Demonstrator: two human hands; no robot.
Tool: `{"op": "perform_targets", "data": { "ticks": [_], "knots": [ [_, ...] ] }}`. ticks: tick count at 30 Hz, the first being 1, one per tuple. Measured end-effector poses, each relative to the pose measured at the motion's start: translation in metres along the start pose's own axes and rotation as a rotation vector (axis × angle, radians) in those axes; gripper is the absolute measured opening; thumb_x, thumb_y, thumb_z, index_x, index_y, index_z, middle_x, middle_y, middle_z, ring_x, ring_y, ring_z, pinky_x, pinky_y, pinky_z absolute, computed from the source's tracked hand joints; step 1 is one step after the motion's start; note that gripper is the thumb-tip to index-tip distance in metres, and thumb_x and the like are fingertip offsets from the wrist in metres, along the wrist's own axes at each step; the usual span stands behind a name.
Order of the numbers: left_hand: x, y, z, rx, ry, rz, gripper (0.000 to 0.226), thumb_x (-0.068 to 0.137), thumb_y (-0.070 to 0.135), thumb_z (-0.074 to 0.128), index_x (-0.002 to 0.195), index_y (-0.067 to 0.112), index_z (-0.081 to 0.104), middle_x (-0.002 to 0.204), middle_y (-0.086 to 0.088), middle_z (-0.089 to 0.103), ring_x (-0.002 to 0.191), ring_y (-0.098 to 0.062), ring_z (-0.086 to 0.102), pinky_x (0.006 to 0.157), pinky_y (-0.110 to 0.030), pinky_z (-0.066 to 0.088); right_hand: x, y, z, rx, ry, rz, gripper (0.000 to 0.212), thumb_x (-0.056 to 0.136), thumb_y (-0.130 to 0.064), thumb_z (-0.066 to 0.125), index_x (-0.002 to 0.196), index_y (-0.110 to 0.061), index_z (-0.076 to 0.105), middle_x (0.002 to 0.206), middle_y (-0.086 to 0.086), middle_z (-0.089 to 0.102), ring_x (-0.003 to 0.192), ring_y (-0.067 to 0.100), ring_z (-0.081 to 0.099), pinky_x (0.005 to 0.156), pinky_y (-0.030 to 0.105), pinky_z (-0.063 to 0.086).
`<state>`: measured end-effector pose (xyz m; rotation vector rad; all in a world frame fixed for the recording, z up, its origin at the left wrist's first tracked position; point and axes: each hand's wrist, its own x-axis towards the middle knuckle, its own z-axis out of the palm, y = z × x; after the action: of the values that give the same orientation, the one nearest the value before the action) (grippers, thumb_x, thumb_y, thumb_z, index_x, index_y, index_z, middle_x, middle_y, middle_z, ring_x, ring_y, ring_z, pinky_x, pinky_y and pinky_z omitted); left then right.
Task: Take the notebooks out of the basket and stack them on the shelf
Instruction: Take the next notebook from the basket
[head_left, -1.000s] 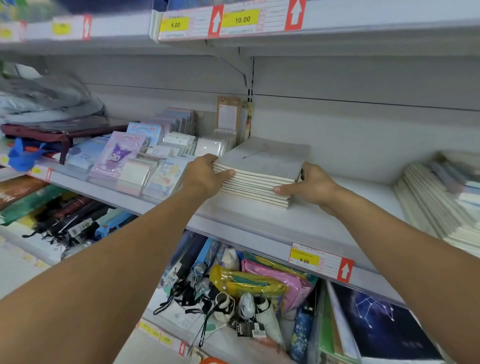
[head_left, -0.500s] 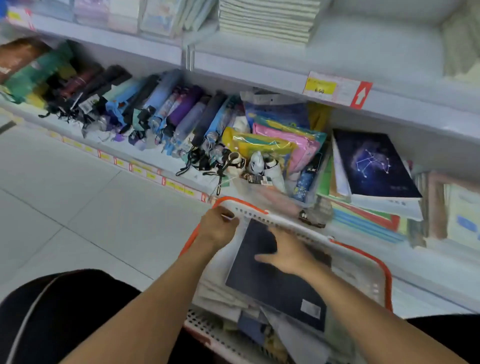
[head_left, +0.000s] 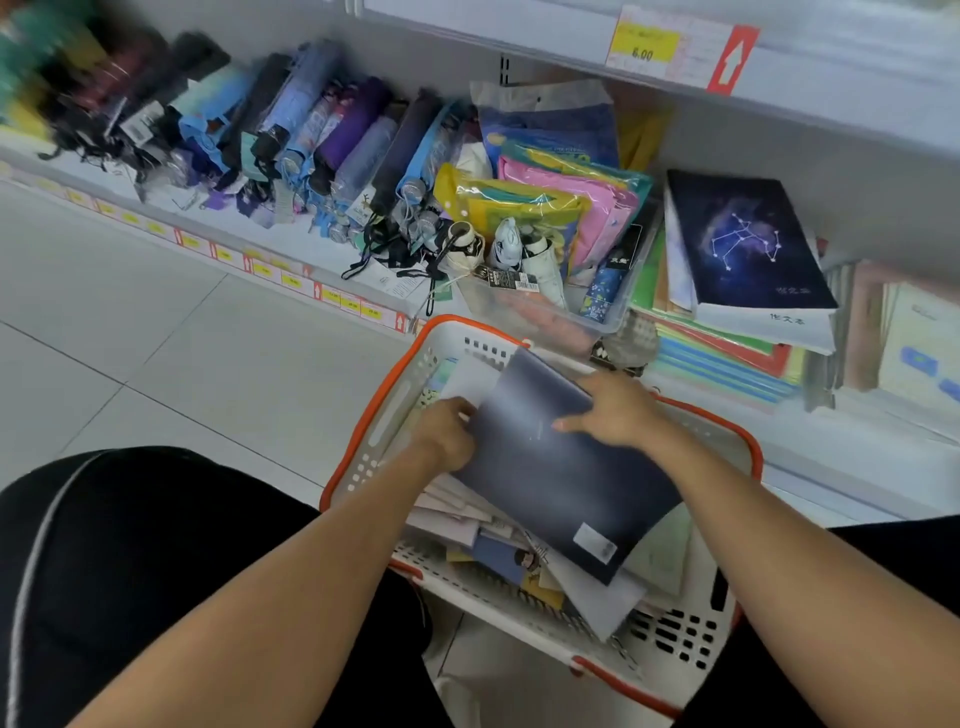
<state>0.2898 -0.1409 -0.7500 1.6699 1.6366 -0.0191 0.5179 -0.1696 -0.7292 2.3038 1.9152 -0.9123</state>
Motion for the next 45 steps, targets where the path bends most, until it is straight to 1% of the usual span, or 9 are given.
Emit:
{"op": "perform_targets", "data": {
  "ticks": [4, 9, 14, 18, 22, 26, 37, 41, 45],
  "knots": [
    [-0.011, 0.039, -0.037, -0.359, 0.314, -0.028, 0.055, 0.084, 0.05, 0.067, 0.122, 0.012, 0.056, 0.122, -0.011, 0.06, 0.106, -0.03, 0.061, 0.09, -0.035, 0.051, -0.016, -0.04, -0.058, 0.247, 0.177, -0.104, 0.032, 0.088, -0.029, 0.07, 0.119, -0.02, 0.069, 0.095, -0.003, 0.063, 0.094, 0.02, 0.063, 0.072, 0.025, 0.039],
    [-0.054, 0.108, -0.069, -0.953, -0.289, -0.015, 0.061, 0.082, 0.069, 0.055, 0.121, 0.023, 0.063, 0.109, -0.003, 0.065, 0.098, -0.024, 0.066, 0.083, -0.045, 0.059, -0.038, -0.096, -0.068, 0.193, 0.343, -0.275, 0.003, 0.084, -0.016, 0.059, 0.085, -0.017, 0.062, 0.079, 0.004, 0.064, 0.081, 0.03, 0.063, 0.064, 0.032, 0.046],
    [-0.04, 0.076, -0.064, -1.076, 0.049, -0.316, 0.03, 0.1, 0.037, 0.047, 0.104, 0.013, 0.064, 0.092, -0.009, 0.072, 0.075, -0.025, 0.069, 0.067, -0.039, 0.059, -0.036, -0.089, -0.048, 0.694, -0.272, -0.274, 0.03, 0.081, -0.015, 0.078, 0.105, -0.029, 0.068, 0.102, 0.0, 0.073, 0.099, 0.016, 0.069, 0.082, 0.042, 0.06],
    [-0.026, 0.058, -0.078, -0.97, 0.208, -0.294, 0.013, 0.098, 0.023, 0.052, 0.101, 0.011, 0.057, 0.091, -0.013, 0.068, 0.072, -0.028, 0.065, 0.057, -0.038, 0.057, -0.01, -0.025, -0.01, 0.367, -0.046, -0.027, 0.069, 0.069, -0.02, 0.089, 0.13, -0.011, 0.059, 0.128, 0.008, 0.063, 0.112, 0.017, 0.061, 0.092, 0.03, 0.047],
    [-0.026, 0.053, -0.098, -0.653, 0.318, -0.153, 0.026, 0.085, 0.028, 0.055, 0.104, 0.012, 0.062, 0.104, -0.015, 0.068, 0.09, -0.035, 0.067, 0.082, -0.049, 0.058, -0.009, 0.031, 0.044, 0.065, -0.191, 0.237, 0.133, 0.043, -0.054, 0.094, 0.149, -0.009, 0.028, 0.157, 0.01, 0.03, 0.143, 0.029, 0.031, 0.113, 0.04, 0.035],
    [-0.037, 0.06, -0.109, -0.582, 0.323, -0.112, 0.022, 0.083, 0.027, 0.049, 0.099, 0.015, 0.057, 0.102, -0.015, 0.066, 0.093, -0.038, 0.066, 0.082, -0.051, 0.058, -0.005, 0.044, 0.056, 0.089, -0.16, 0.283, 0.154, 0.035, -0.064, 0.092, 0.156, -0.011, 0.012, 0.164, 0.006, 0.012, 0.15, 0.028, 0.015, 0.117, 0.048, 0.028],
    [-0.055, 0.073, -0.128, -0.523, 0.305, -0.09, 0.035, 0.08, 0.029, 0.047, 0.109, 0.011, 0.056, 0.103, -0.013, 0.065, 0.09, -0.035, 0.065, 0.08, -0.05, 0.058, -0.01, 0.047, 0.055, 0.034, -0.063, 0.262, 0.142, 0.036, -0.063, 0.092, 0.151, -0.012, 0.026, 0.158, 0.011, 0.025, 0.147, 0.029, 0.023, 0.117, 0.041, 0.029],
    [-0.057, 0.072, -0.13, -0.601, 0.254, -0.135, 0.01, 0.097, 0.011, 0.044, 0.1, 0.008, 0.053, 0.078, -0.006, 0.058, 0.064, -0.021, 0.06, 0.047, -0.027, 0.054, -0.014, 0.036, 0.025, -0.092, -0.11, 0.205, 0.092, 0.047, -0.059, 0.091, 0.123, -0.017, 0.062, 0.124, 0.007, 0.06, 0.111, 0.027, 0.057, 0.088, 0.034, 0.049],
    [-0.053, 0.068, -0.133, -0.576, 0.289, -0.102, 0.028, 0.085, 0.024, 0.047, 0.107, 0.01, 0.056, 0.094, -0.011, 0.065, 0.083, -0.032, 0.065, 0.071, -0.044, 0.059, -0.017, 0.001, -0.036, -0.223, -0.169, 0.142, 0.067, 0.069, -0.051, 0.083, 0.118, -0.012, 0.059, 0.12, 0.008, 0.061, 0.097, 0.027, 0.057, 0.074, 0.031, 0.046]
  ]
}}
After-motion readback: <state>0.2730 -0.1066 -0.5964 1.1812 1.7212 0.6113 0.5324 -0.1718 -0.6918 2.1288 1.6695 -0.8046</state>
